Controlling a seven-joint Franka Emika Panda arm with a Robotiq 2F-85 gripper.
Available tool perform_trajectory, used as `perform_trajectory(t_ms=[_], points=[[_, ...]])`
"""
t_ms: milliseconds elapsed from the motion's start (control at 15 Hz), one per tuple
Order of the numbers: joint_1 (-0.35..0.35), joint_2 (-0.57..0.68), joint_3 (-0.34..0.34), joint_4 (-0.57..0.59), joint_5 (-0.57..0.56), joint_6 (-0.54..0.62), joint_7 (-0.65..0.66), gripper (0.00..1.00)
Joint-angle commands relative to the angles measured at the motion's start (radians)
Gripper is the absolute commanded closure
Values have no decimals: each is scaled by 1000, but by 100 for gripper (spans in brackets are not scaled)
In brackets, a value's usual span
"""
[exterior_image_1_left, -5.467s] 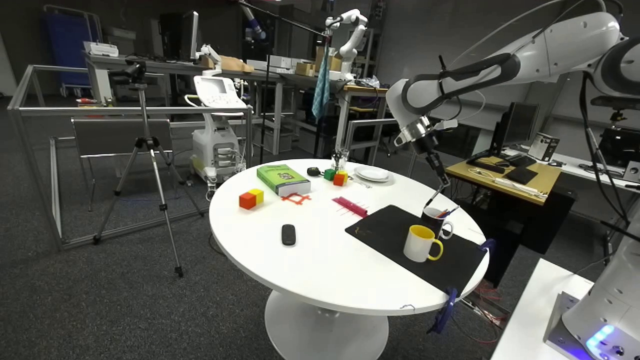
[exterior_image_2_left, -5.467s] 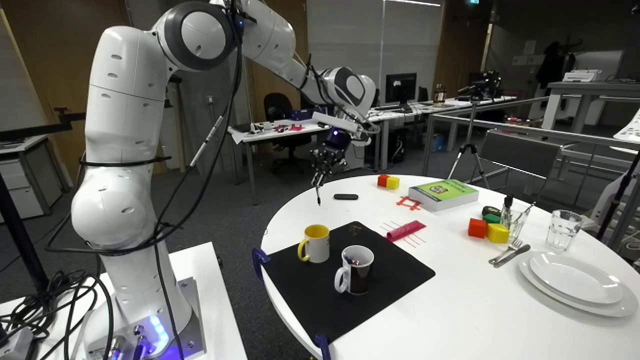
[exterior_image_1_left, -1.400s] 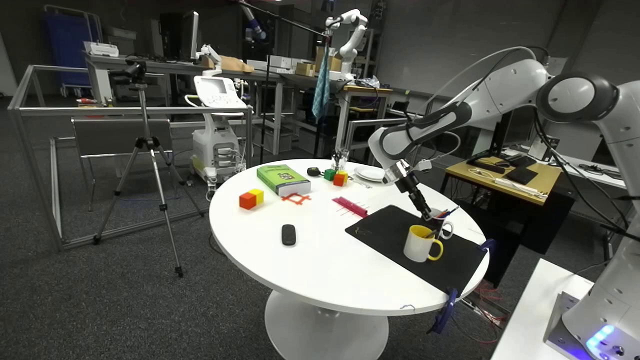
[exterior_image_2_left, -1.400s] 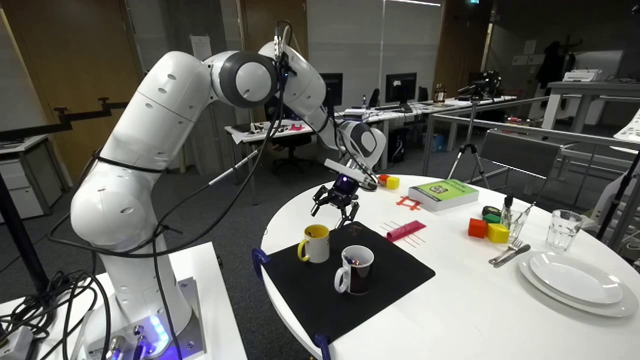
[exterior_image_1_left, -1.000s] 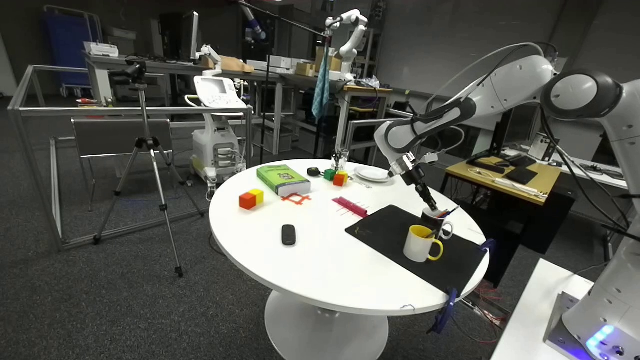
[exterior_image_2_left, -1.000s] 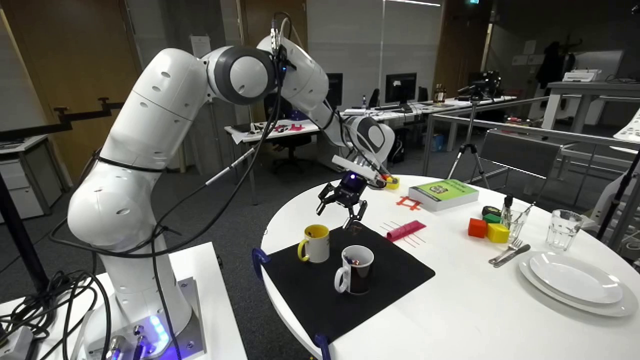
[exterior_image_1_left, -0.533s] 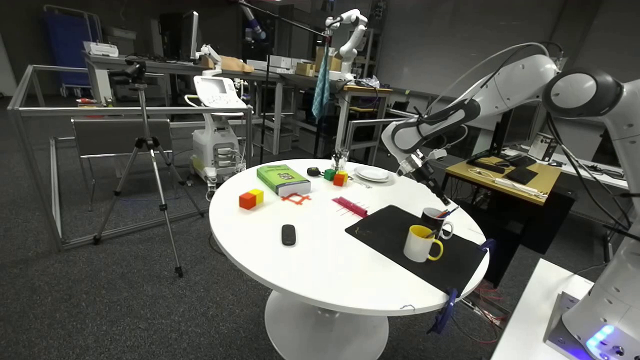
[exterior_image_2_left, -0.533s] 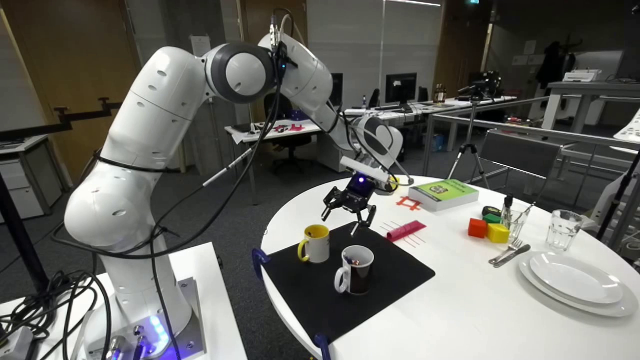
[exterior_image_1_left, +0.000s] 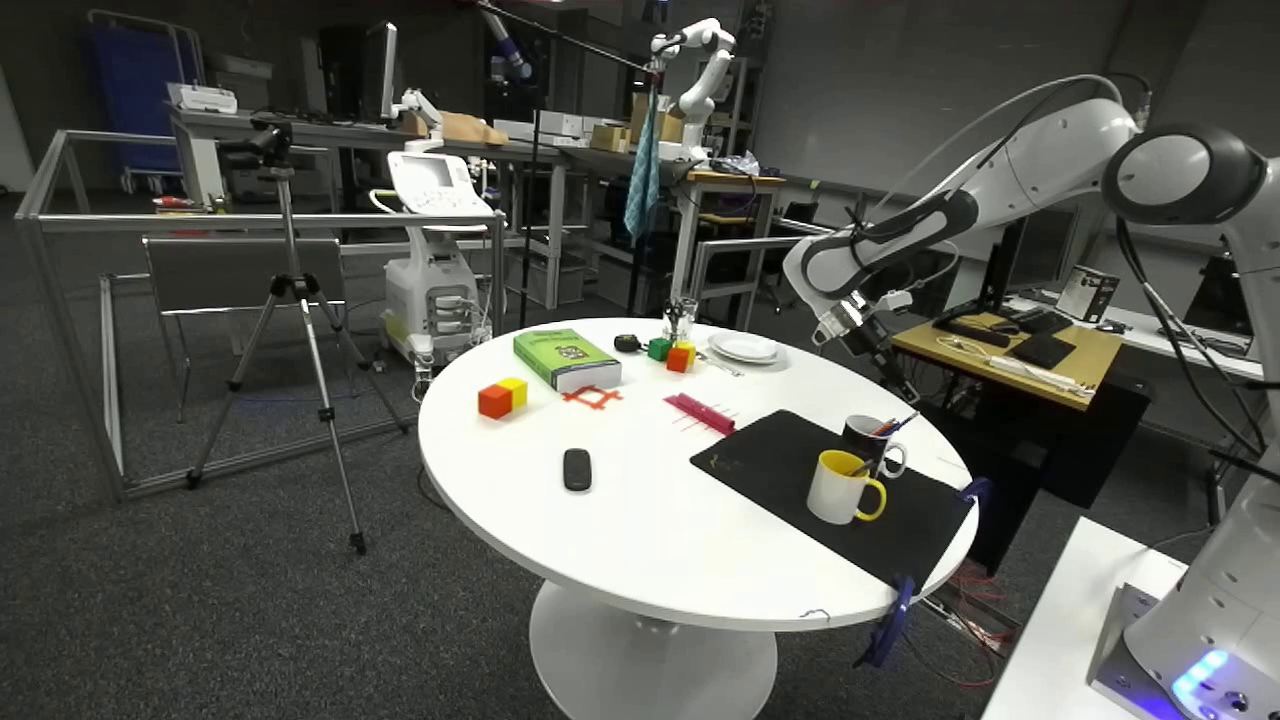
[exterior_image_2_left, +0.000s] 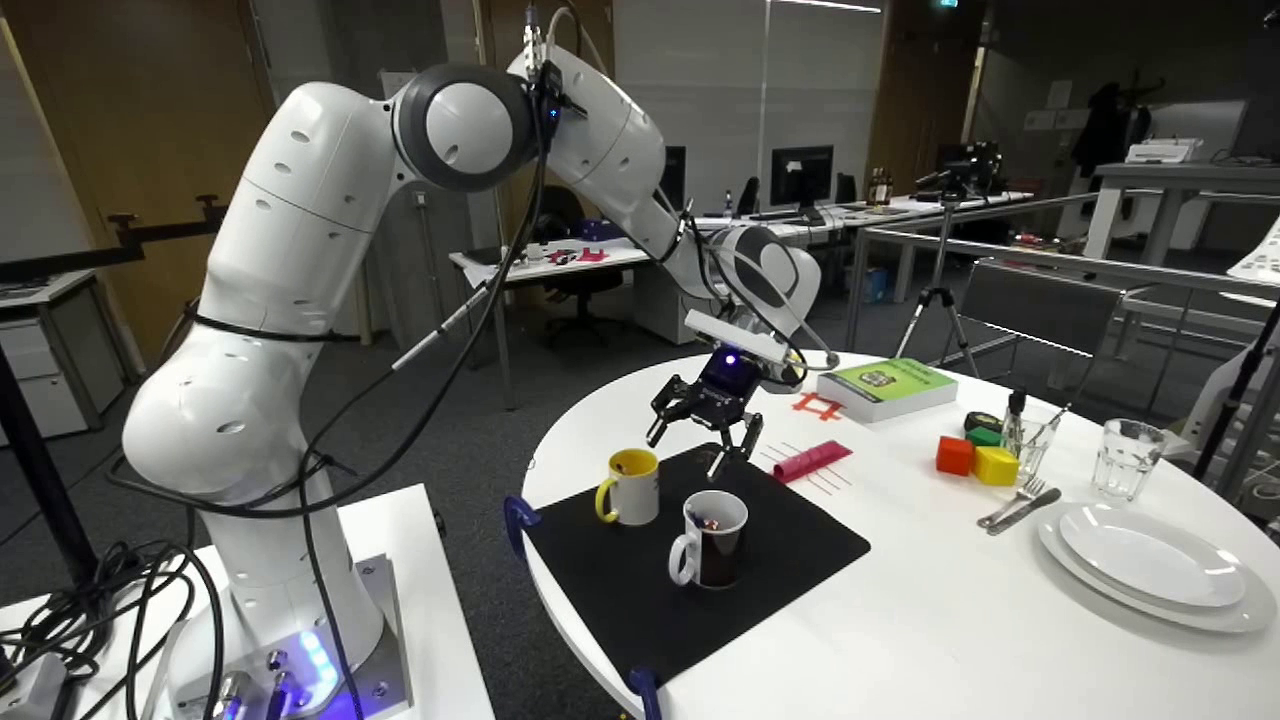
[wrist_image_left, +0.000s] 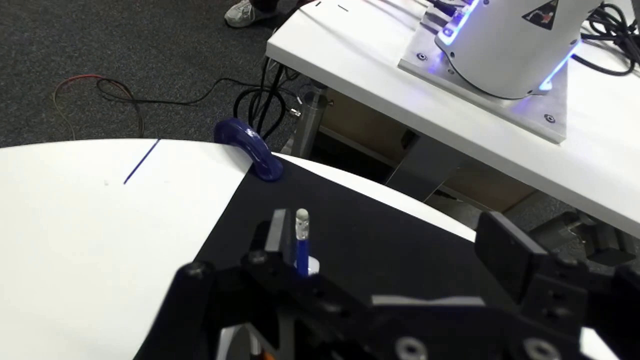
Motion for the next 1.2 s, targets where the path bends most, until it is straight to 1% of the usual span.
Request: perform_trajectory(t_ms=[0, 133, 200, 533, 1133], points=[[-16, -68, -4, -85, -3, 60, 33, 0], [-16, -70, -10, -98, -1, 87, 51, 0], [-17, -74, -12, -111, -1, 119, 65, 0], [-16, -70, -25, -146, -1, 178, 103, 0], [-33, -78, -32, -182, 2, 195, 90, 0]])
